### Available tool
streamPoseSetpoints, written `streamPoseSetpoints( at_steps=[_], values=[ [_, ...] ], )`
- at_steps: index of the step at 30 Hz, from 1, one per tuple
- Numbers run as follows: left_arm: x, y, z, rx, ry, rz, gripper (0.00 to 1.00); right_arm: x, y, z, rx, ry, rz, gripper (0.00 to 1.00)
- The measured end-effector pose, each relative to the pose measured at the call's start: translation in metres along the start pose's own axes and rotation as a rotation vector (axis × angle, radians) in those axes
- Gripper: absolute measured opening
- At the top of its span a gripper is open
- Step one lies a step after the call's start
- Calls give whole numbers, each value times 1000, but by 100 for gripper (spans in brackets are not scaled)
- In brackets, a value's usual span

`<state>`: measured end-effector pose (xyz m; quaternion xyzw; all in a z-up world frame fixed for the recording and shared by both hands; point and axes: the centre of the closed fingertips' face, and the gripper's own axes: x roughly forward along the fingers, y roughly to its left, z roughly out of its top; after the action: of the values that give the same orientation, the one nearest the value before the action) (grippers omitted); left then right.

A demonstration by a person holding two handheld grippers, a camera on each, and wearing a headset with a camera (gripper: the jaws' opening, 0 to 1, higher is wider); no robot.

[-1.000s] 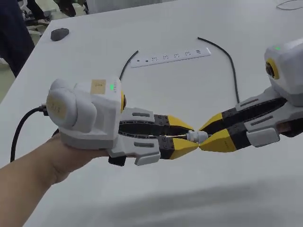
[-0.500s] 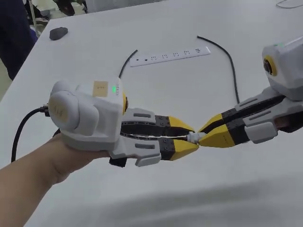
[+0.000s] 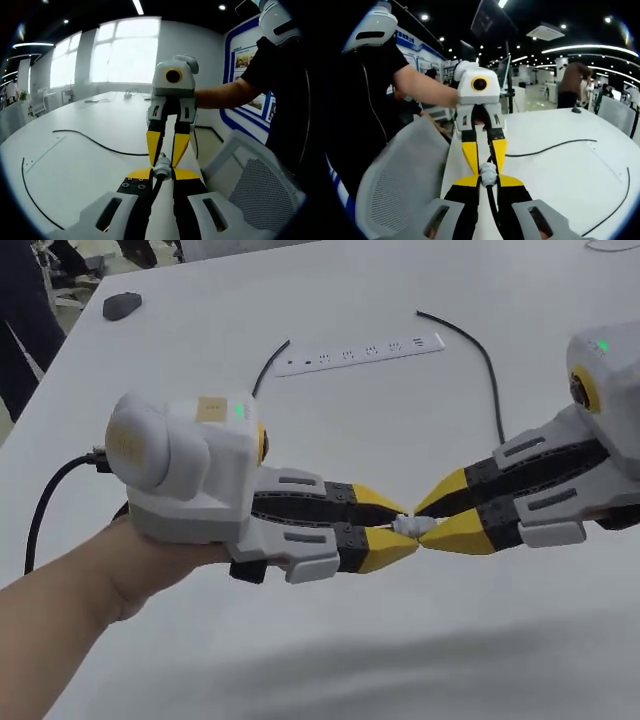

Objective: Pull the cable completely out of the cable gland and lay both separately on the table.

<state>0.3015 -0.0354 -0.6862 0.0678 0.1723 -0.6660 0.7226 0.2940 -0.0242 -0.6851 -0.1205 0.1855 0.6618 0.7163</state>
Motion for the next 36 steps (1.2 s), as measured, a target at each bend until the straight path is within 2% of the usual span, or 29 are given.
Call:
streamPoseSetpoints(
  at_steps=[6, 10, 12, 15, 18, 22, 24, 31, 36],
  values=[
    [1, 2, -4, -65, 5, 4, 14, 3, 3, 0, -99, 20, -15, 7],
    [3, 2, -7, -75, 13, 10, 14, 4, 5, -3, -136, 41, -23, 7],
    [3, 2, -6, -85, 10, 13, 14, 4, 5, -3, -186, 43, -34, 7],
    [3, 1, -7, -72, 16, 12, 14, 3, 4, -4, -179, 47, -27, 8],
    [3, 1, -7, -60, 14, 15, 14, 0, 1, -5, -107, 56, -36, 8],
    [2, 2, -8, -61, 22, 24, 14, -4, -1, -14, -93, 82, -43, 6],
    [1, 2, -8, -52, 23, 27, 14, -6, -5, -17, -107, 88, -65, 0],
    [2, -1, -8, -49, 22, 24, 14, -8, -3, -19, -99, 89, -60, 0],
    [2, -2, -9, -41, 29, 29, 14, -8, -3, -21, -109, 120, -78, 0]
  ],
)
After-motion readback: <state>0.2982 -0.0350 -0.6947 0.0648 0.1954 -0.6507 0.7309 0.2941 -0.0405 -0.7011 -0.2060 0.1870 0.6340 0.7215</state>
